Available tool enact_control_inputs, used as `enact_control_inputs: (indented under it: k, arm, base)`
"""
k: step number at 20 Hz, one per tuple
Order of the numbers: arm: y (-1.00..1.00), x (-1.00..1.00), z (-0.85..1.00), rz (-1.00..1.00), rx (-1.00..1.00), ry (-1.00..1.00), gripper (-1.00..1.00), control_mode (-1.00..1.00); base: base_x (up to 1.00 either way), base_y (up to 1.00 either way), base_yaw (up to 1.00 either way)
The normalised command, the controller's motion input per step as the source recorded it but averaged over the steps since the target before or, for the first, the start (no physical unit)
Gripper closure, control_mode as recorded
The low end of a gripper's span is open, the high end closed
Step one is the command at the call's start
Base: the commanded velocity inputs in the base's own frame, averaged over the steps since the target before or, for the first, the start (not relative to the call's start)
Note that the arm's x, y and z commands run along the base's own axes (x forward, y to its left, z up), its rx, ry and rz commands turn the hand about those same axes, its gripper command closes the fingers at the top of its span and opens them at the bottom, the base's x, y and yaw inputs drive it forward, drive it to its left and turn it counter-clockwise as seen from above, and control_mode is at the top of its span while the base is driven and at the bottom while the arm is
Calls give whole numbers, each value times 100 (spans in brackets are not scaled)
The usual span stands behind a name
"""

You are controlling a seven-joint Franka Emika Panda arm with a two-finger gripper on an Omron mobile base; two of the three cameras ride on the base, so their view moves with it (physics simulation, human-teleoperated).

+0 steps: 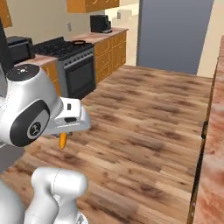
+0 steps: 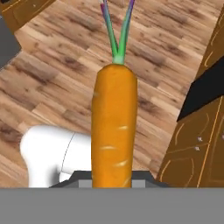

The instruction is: Place the cold items (lime and carrot) from the fridge in one tupperware on the dining counter. Place the warm items (hot dog and kebab skewer) in the stove area in another tupperware.

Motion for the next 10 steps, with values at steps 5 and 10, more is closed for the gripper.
enact_control_inputs:
  k: [5, 10]
  arm:
    - [0, 0, 0, 0, 0, 0, 100, 100]
    - [0, 0, 0, 0, 0, 0, 100, 100]
  base:
    - [-54, 26, -100]
    - [-54, 23, -100]
